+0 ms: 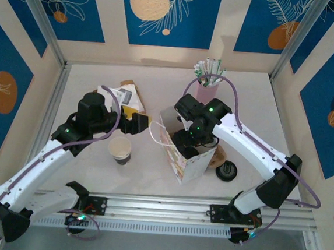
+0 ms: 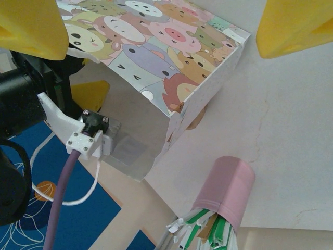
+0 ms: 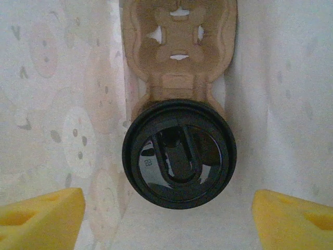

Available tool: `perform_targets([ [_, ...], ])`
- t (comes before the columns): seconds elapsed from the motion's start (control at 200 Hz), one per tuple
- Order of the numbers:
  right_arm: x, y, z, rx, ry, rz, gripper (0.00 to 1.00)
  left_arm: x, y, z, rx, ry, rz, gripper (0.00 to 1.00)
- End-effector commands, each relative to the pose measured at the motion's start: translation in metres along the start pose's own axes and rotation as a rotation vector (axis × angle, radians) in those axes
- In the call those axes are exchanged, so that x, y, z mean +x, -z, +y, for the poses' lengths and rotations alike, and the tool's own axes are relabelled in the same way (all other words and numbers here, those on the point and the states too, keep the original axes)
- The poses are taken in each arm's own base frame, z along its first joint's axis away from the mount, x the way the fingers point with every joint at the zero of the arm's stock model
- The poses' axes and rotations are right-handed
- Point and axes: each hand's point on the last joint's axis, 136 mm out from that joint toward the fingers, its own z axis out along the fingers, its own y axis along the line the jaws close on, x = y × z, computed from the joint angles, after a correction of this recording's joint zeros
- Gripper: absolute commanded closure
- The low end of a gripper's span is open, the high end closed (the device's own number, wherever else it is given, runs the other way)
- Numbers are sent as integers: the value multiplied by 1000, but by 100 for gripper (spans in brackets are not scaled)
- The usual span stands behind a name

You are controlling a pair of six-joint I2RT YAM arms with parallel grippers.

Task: Pack the takeout coffee

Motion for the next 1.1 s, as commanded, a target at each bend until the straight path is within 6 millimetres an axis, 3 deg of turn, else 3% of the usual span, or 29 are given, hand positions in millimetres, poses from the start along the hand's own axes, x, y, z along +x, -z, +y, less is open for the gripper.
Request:
perform_targets([
  [0.0,2,19,1,-12,-3,-43,18,-11,7,-13,17,-42,-27,7],
  [0.875,-6,63,8,-74,15,-231,40,-30,21,-38,80,-58,-84,7],
  [1.095,-8,80,12,-98,38,-309,41,-37,27,-48,115,-56,-111,6],
])
